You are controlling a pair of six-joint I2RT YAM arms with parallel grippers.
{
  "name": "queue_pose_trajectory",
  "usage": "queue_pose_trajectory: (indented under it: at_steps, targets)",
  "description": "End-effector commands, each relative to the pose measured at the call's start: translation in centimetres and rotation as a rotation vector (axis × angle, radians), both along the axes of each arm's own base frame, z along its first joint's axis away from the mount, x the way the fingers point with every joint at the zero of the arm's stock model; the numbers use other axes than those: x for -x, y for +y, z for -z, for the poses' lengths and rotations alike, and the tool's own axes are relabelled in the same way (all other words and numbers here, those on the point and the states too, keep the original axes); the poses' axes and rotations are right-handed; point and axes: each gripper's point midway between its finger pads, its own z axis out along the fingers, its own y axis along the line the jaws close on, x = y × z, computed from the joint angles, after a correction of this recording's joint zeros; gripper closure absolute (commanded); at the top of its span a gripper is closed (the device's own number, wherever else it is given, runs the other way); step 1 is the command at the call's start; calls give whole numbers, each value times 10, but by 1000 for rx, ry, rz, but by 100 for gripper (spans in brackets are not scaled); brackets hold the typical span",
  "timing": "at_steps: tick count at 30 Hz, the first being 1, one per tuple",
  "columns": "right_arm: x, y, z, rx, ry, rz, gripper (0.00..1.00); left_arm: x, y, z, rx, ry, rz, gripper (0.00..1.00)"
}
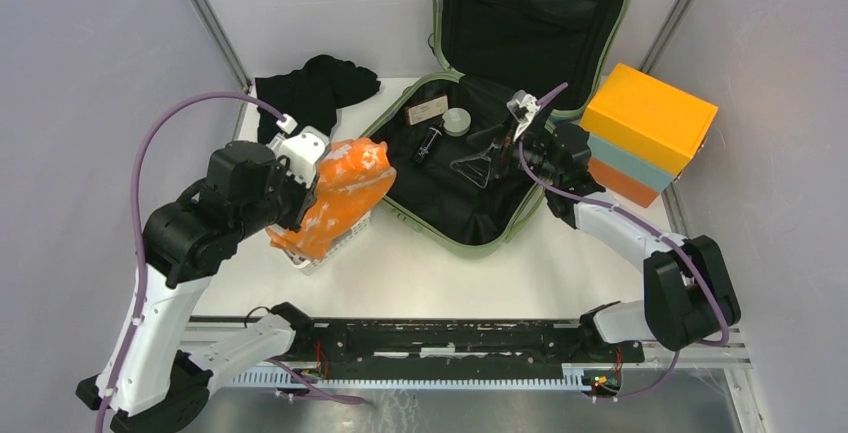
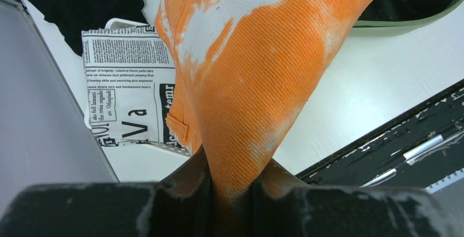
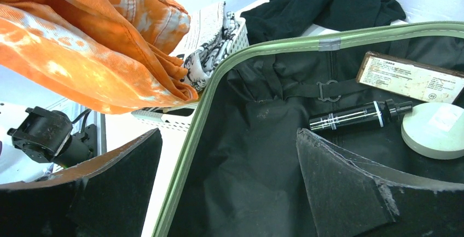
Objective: Open, take out, and arrange the luggage
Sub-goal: Place the clothes in the bin.
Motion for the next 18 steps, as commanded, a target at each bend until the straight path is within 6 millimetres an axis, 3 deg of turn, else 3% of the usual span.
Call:
queue_pose_trajectory:
  at_steps: [1, 7, 18]
  targets:
    - [-6, 5, -21, -11, -72, 4, 2, -17, -4, -31, 105, -158, -45, 98]
    - [-7, 7, -20, -6, -71, 1, 2, -25, -3, -17, 81, -152, -67, 98]
    - [-6, 8, -17, 0, -67, -3, 2, -43, 15, -8, -32, -166, -172, 98]
